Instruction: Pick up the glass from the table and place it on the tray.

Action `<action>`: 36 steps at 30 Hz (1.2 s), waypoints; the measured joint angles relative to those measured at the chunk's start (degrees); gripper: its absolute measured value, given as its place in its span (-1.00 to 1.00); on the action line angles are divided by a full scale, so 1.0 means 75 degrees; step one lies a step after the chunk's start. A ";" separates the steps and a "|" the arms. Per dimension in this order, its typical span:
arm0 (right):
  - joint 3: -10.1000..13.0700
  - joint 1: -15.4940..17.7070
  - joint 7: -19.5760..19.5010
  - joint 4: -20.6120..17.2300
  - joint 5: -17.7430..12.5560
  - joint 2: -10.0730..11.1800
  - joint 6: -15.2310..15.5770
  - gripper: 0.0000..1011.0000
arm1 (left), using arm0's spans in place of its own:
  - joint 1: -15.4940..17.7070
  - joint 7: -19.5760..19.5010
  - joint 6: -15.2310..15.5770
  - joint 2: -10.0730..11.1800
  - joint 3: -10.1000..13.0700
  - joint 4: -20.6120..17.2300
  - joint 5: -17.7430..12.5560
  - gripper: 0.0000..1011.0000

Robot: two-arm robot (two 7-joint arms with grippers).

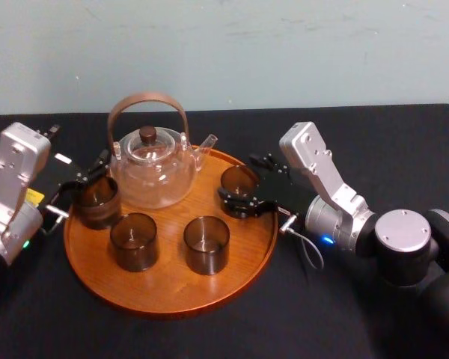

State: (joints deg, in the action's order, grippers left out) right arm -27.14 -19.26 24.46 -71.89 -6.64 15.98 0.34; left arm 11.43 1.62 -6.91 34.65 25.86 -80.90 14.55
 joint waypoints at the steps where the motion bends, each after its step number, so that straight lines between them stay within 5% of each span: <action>1: 0.0011 0.0005 0.0019 -0.0007 -0.0017 0.0003 -0.0008 0.98 | 0.0000 0.0000 0.0000 0.0000 0.0000 0.0000 0.0000 0.98; 14: 0.0365 0.0404 -0.0036 -0.1009 -0.0185 0.0385 -0.0322 0.98 | 0.0000 0.0000 0.0000 0.0000 0.0000 0.0000 0.0000 0.98; 22: 0.0992 0.1009 -0.0203 -0.1828 -0.0493 0.0863 -0.0479 0.98 | 0.0000 0.0000 0.0000 0.0000 0.0000 0.0000 0.0000 0.98; 36: 0.2031 0.1901 -0.0612 -0.1866 -0.0813 0.1246 -0.0754 0.98 | 0.0000 0.0000 0.0000 0.0000 0.0000 0.0000 0.0000 0.98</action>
State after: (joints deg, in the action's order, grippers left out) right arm -11.90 -5.00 19.87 -85.88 -12.74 25.33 -5.31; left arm 11.43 1.62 -6.91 34.65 25.86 -80.90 14.55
